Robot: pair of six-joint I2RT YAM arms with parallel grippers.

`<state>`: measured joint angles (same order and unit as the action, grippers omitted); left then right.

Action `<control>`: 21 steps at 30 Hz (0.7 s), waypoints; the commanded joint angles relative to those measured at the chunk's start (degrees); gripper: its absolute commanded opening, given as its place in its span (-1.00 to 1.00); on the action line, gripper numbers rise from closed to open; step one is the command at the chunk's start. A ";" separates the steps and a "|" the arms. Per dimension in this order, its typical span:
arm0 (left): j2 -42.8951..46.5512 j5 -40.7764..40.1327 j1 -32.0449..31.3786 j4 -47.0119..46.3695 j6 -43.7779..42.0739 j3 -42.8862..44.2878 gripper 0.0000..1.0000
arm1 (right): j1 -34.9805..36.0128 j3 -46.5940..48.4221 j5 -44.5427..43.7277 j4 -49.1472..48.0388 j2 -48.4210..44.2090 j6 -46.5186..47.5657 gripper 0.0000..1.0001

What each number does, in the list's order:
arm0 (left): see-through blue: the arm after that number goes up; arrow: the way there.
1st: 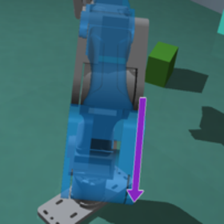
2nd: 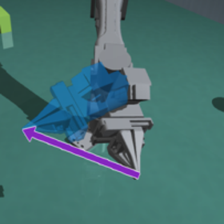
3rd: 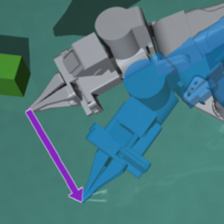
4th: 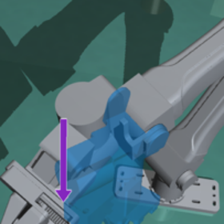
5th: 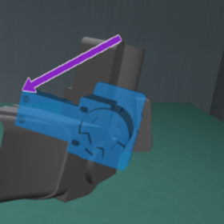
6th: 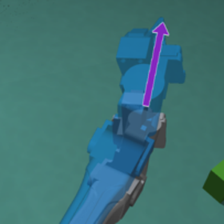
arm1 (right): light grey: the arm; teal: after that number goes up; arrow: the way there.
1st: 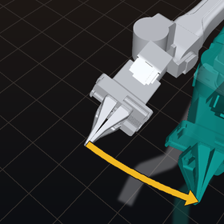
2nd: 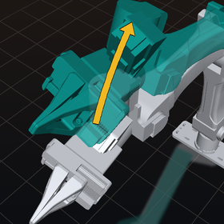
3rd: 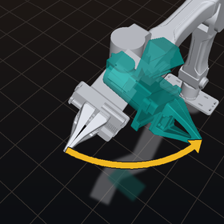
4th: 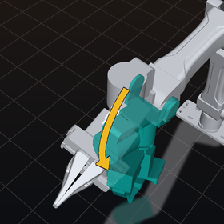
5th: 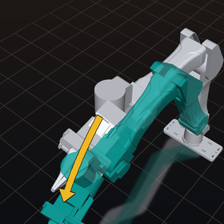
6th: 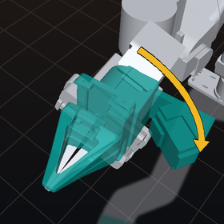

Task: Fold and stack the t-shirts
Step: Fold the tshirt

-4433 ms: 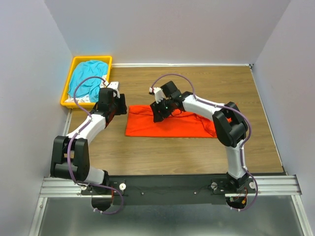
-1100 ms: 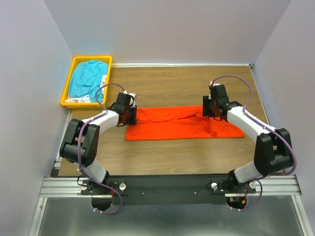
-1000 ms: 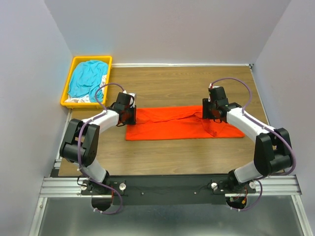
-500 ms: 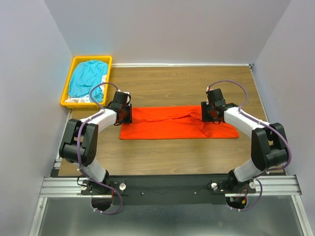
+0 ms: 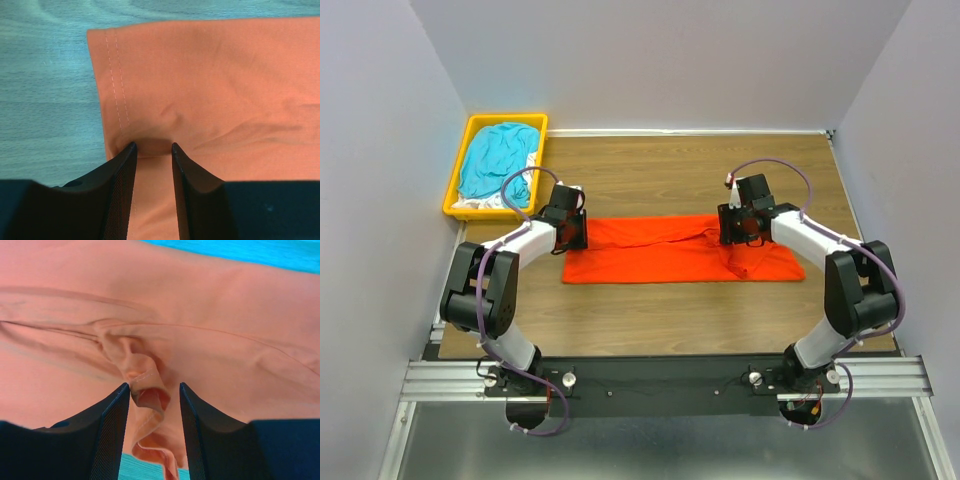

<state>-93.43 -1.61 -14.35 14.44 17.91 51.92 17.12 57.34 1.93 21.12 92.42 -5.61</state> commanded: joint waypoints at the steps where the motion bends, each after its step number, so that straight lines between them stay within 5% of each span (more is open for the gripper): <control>1: 0.88 -1.29 0.29 -0.11 0.11 1.34 -0.16 | -0.16 1.81 4.39 -0.47 1.88 1.91 0.02; 7: 0.79 -1.64 0.37 -0.11 -0.07 0.99 -0.16 | -0.16 1.55 6.50 -0.47 2.24 2.09 -0.32; 11: 0.70 -1.82 0.37 -0.37 -0.16 0.73 -0.16 | -0.16 -0.03 8.52 -0.38 -1.01 1.65 -0.83; 21: -0.44 -2.26 0.99 -0.02 -0.51 1.08 -0.16 | -0.16 -6.89 8.26 0.76 -9.10 -0.98 -0.91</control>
<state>-93.45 -1.93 -14.22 14.37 17.87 52.01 17.12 53.25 9.50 20.82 84.82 -5.10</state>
